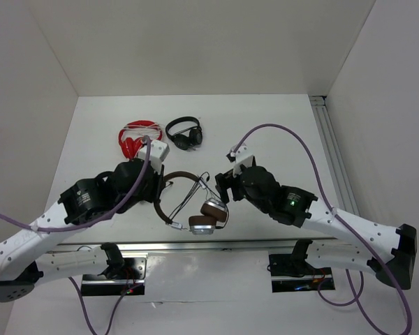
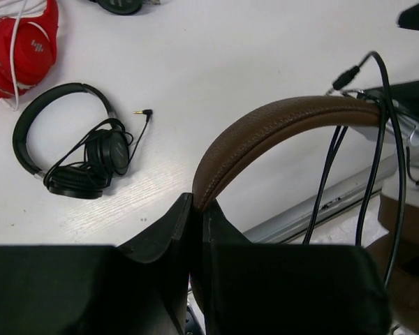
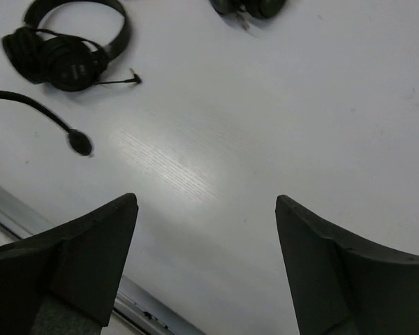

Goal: Wrap the headphones

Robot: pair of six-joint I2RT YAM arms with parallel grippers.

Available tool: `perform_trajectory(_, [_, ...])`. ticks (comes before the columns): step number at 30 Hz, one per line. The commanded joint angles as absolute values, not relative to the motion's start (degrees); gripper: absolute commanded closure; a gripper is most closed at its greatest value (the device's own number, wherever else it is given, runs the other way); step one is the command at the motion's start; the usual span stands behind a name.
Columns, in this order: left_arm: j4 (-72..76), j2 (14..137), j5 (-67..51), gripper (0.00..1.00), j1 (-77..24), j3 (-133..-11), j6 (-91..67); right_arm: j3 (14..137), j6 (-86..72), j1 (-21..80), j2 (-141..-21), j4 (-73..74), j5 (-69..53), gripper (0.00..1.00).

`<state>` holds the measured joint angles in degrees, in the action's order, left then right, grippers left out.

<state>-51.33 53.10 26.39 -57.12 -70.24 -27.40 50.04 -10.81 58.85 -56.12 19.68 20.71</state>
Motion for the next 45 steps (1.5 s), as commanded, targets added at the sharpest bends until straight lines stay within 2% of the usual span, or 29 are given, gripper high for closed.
perform_trajectory(1, [-46.7,54.5,27.9,1.00,-53.5,-75.0,-32.2,49.8,-18.0,58.6,-57.3,24.7,31.2,0.12])
perform_trajectory(4, [-46.7,55.8,26.1,1.00,-49.5,-75.0,-32.8,50.4,-25.6,57.9,-58.4,30.9,38.6,0.00])
perform_trajectory(9, [-41.6,57.6,20.6,1.00,-42.0,-72.7,-32.2,51.6,-35.8,54.6,-59.6,39.5,46.2,0.00])
perform_trajectory(16, [-32.3,64.8,17.2,1.00,-39.5,-68.2,-31.7,54.1,-56.1,52.6,-54.7,55.7,56.9,0.00])
perform_trajectory(19, [-29.2,68.9,18.7,1.00,-38.9,-67.7,-34.4,54.1,-55.4,52.6,-49.0,56.2,55.6,0.00])
perform_trajectory(24, [-24.6,82.4,19.3,1.00,-37.7,-71.2,-36.5,52.6,-44.5,52.6,-36.9,47.3,44.4,0.00])
perform_trajectory(30, [-21.1,99.8,16.8,1.00,-35.9,-84.9,-34.5,52.4,-41.2,52.6,-33.4,46.4,37.3,0.00])
perform_trajectory(39, [-22.8,131.1,10.3,1.00,-32.1,-115.5,-33.2,53.0,-38.0,52.6,-34.8,45.8,31.4,0.00])
perform_trajectory(45, [-21.8,143.0,6.2,0.98,-30.5,-129.9,-32.5,51.9,-36.9,52.6,-32.5,43.8,30.8,0.00])
